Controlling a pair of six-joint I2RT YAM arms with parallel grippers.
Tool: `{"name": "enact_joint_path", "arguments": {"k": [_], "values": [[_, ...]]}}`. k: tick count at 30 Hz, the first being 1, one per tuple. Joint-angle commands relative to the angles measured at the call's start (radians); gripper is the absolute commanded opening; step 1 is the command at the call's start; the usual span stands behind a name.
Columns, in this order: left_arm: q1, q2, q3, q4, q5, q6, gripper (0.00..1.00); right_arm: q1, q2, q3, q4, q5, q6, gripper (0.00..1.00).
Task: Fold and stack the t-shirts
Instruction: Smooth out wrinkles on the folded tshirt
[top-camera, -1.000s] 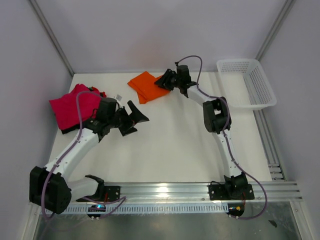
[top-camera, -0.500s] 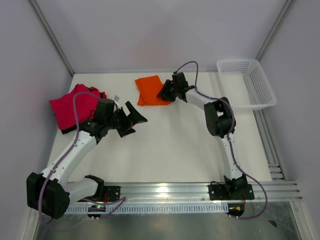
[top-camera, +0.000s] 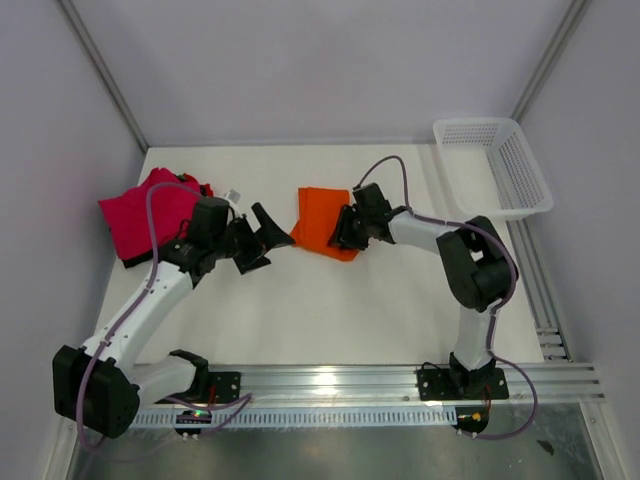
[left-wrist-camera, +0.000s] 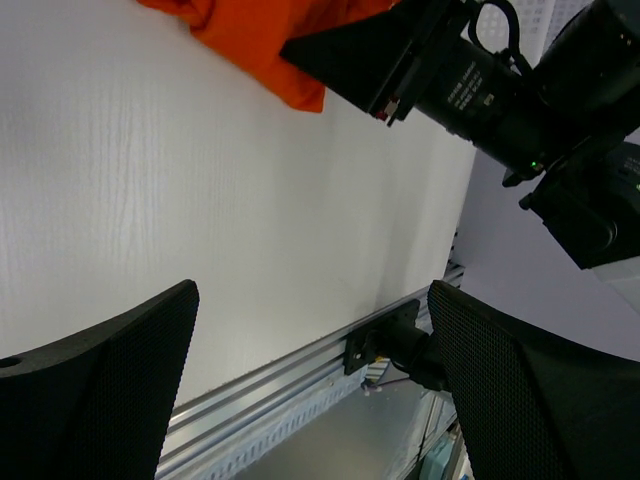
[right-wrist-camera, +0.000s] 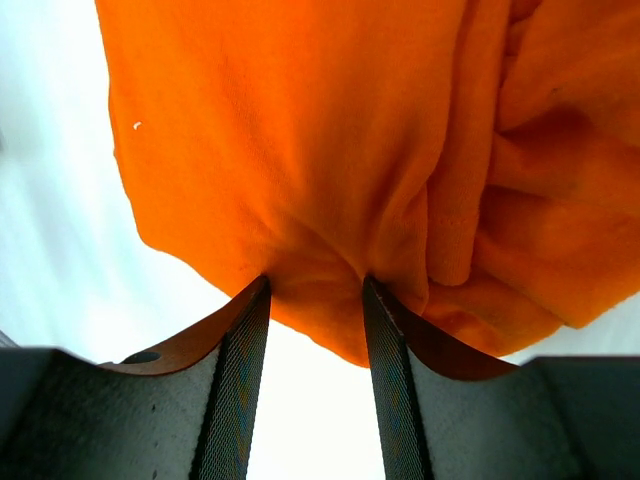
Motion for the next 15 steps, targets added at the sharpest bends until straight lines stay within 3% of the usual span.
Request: {"name": "enact_joint_path", "arguments": {"k": [1, 8, 15], "values": [[-0.001, 0.029, 0.045, 0.019, 0.037, 0.028, 0.99, 0.032, -0.105, -0.116, -0.04, 0.026, -0.038, 0.47], [-0.001, 0.077, 0.042, 0.06, 0.071, 0.024, 0.99, 0.055, -0.234, -0.25, 0.06, 0.012, -0.048, 0.47], [-0.001, 0.1, 0.028, 0.076, 0.085, 0.027, 0.99, 0.054, -0.352, -0.177, 0.196, 0.004, -0.137, 0.48]]}}
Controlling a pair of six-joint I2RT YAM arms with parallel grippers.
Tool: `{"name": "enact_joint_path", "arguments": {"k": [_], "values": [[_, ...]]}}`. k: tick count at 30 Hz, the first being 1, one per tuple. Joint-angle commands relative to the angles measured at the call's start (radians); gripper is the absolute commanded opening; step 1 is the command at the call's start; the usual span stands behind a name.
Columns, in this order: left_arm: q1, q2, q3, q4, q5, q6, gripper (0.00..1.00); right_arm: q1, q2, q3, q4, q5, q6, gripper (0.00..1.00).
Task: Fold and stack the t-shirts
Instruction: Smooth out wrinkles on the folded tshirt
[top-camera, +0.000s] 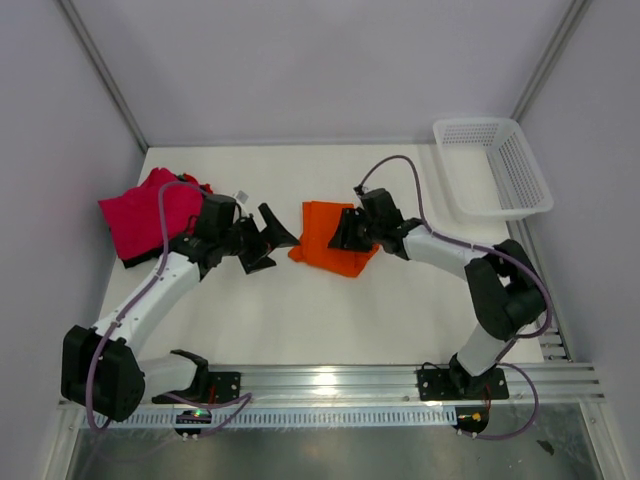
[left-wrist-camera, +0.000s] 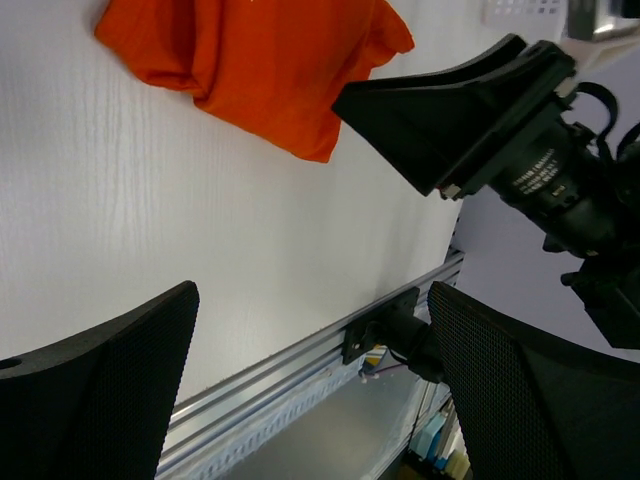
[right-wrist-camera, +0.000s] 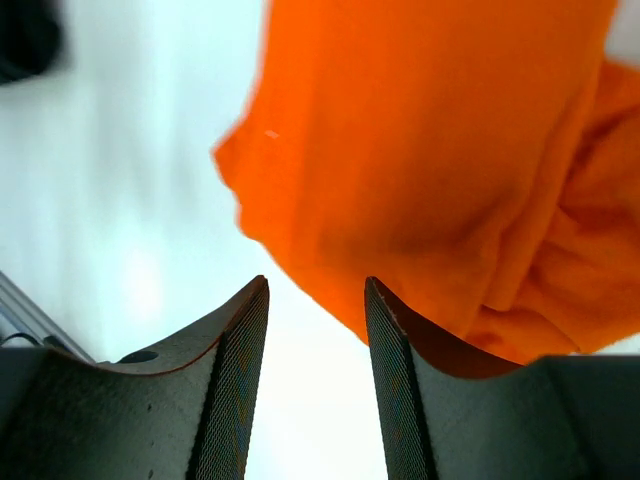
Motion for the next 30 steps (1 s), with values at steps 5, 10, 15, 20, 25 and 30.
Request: {"name": "enact_joint_path", "arguments": {"k": [5, 10, 15, 20, 25, 30], "values": [[-0.001, -0.017, -0.004, 0.053, 0.021, 0.018, 0.99, 0.002, -0.101, 0.226, 0.033, 0.096, -0.147, 0.49], [-0.001, -0.053, -0.012, 0.048, 0.011, 0.013, 0.99, -0.023, 0.012, 0.325, -0.04, 0.234, -0.23, 0.49], [-0.001, -0.082, -0.011, 0.045, 0.006, 0.007, 0.99, -0.063, 0.129, 0.383, -0.069, 0.349, -0.249, 0.49], [-0.001, -0.11, -0.018, 0.04, 0.001, -0.004, 0.99, -0.103, 0.229, 0.444, -0.092, 0.427, -0.241, 0.49], [-0.001, -0.128, -0.019, 0.036, -0.009, -0.011, 0.99, -0.135, 0.313, 0.492, -0.097, 0.415, -0.23, 0.5], [-0.001, -0.133, -0.021, 0.037, -0.016, -0.014, 0.99, -0.152, 0.338, 0.492, -0.063, 0.361, -0.21, 0.51]]}}
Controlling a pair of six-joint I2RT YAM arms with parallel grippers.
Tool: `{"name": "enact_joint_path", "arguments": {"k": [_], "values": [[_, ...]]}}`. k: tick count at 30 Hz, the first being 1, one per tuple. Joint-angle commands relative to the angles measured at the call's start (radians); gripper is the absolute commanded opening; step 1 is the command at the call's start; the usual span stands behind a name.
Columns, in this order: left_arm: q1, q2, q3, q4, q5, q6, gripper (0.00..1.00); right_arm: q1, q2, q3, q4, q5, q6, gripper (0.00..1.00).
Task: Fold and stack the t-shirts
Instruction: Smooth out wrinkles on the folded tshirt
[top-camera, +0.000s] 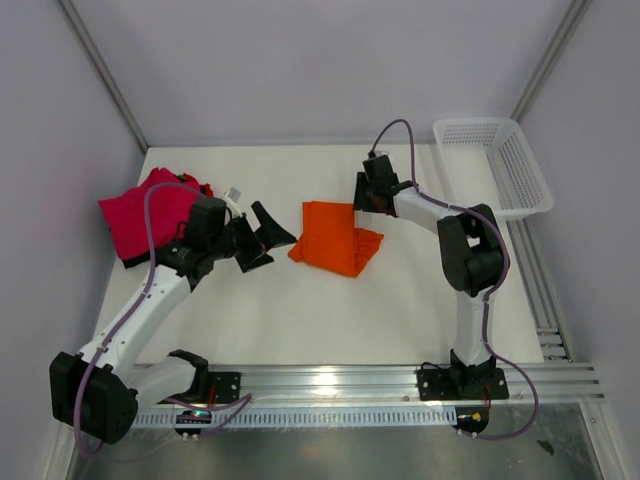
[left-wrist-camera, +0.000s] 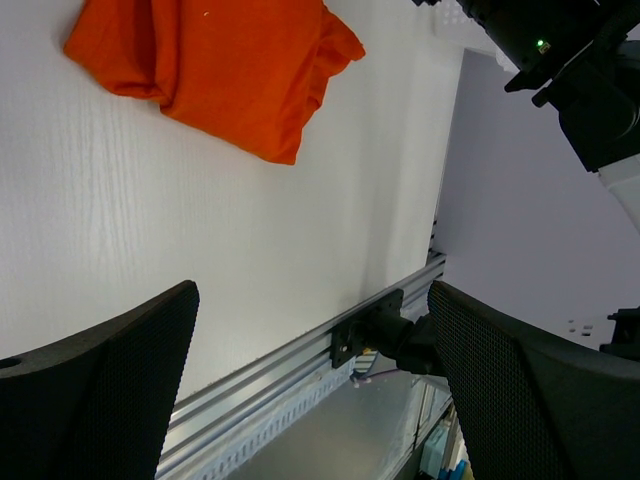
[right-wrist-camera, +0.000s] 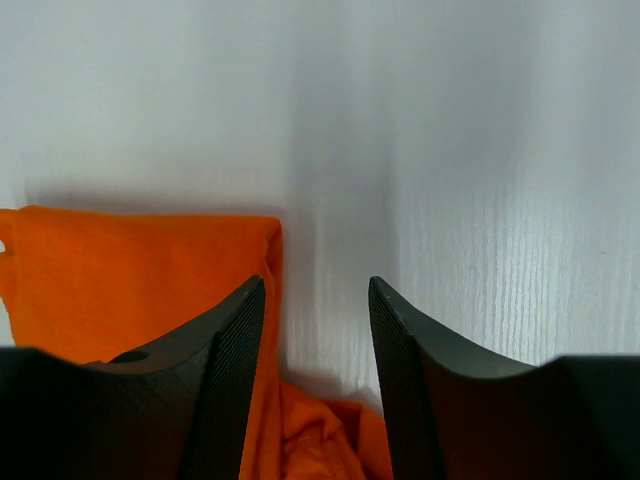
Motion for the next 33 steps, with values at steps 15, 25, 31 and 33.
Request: {"name": "enact_joint_path", "arguments": {"k": [15, 25, 31, 33], "values": [[-0.001, -0.01, -0.018, 0.063, -0.021, -0.033, 0.99, -0.046, 0.057, 0.012, 0.156, -0.356, 0.058, 0.51], [-0.001, -0.02, -0.02, 0.062, -0.033, -0.044, 0.99, -0.052, 0.089, 0.007, 0.153, -0.386, 0.053, 0.51], [-0.001, -0.02, -0.02, 0.067, -0.036, -0.049, 0.99, -0.058, 0.08, -0.014, 0.142, -0.394, 0.024, 0.51], [-0.001, -0.02, -0.022, 0.067, -0.038, -0.053, 0.99, -0.06, 0.08, -0.022, 0.139, -0.403, 0.018, 0.5]]}}
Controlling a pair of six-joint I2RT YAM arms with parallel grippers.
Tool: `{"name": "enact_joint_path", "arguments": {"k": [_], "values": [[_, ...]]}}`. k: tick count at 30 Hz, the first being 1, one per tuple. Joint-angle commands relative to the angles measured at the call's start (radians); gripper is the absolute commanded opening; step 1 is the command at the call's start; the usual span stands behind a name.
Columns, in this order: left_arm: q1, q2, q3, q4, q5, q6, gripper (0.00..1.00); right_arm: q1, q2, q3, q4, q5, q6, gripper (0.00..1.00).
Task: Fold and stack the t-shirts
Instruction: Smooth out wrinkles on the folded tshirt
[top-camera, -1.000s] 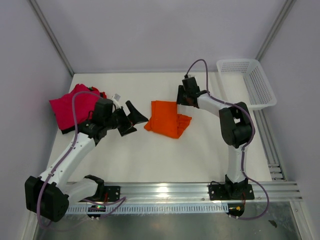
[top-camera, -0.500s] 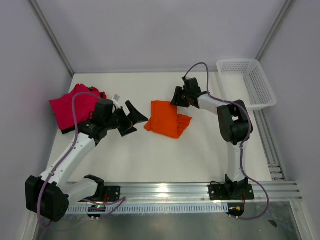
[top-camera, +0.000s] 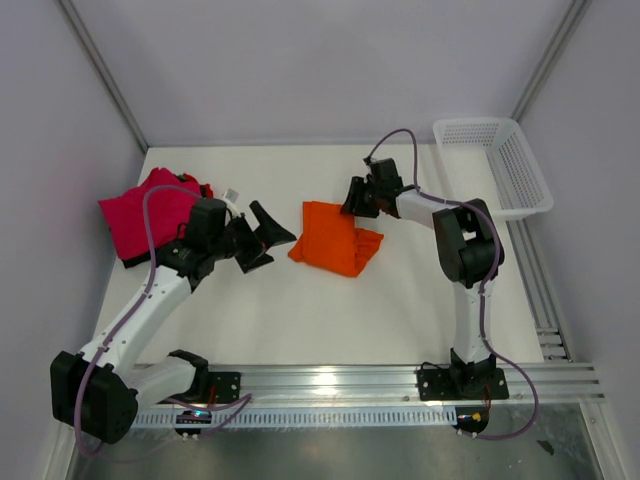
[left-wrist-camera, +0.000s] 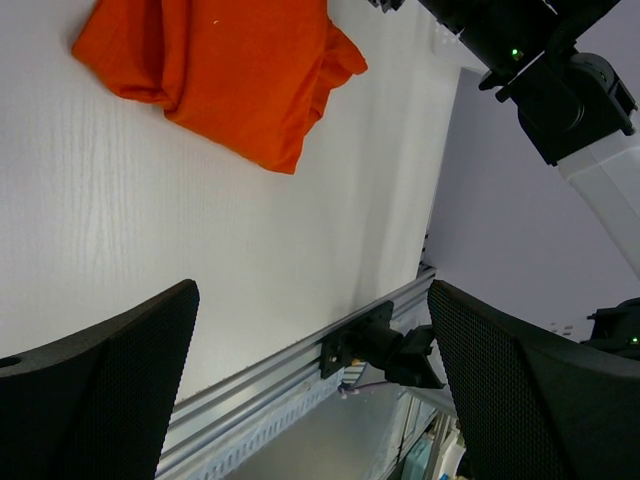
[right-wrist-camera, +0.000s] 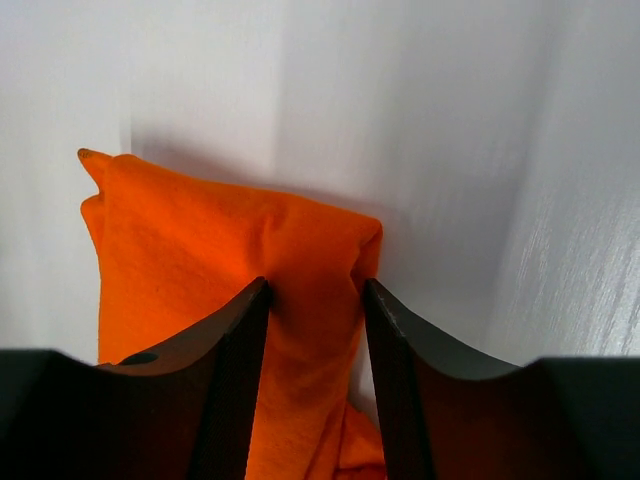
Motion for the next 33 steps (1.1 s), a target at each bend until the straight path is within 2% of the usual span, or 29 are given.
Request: {"name": "enact_joint_path", "arguments": {"k": [1, 2, 3, 4, 7, 10, 21, 33], "values": [[-0.001, -0.016, -0.007, 0.048, -0.013, -0.006, 0.99, -0.007, 0.0, -0.017, 0.017, -0.028, -0.03, 0.46], [-0.001, -0.016, -0.008, 0.048, -0.013, -0.009, 0.99, -0.007, 0.003, -0.016, 0.018, -0.042, -0.028, 0.41], [-0.001, -0.018, -0.008, 0.05, -0.013, -0.011, 0.99, -0.007, 0.006, -0.014, 0.021, -0.048, -0.025, 0.41], [-0.001, -0.016, -0.01, 0.051, -0.014, -0.012, 0.99, -0.007, 0.01, -0.014, 0.026, -0.056, -0.017, 0.3], [-0.001, -0.019, -0.011, 0.045, -0.019, -0.014, 0.99, -0.007, 0.029, -0.006, 0.038, -0.088, -0.002, 0.12], [-0.001, -0.032, -0.017, 0.038, -0.033, -0.011, 0.99, -0.007, 0.038, -0.005, 0.043, -0.102, -0.002, 0.07], [-0.001, -0.032, -0.054, 0.076, -0.028, -0.027, 0.99, -0.007, -0.04, -0.019, 0.026, -0.1, -0.007, 0.06], [-0.001, 0.001, -0.105, 0.154, -0.013, -0.041, 0.99, -0.006, -0.286, -0.088, -0.054, -0.043, -0.037, 0.06]]}}
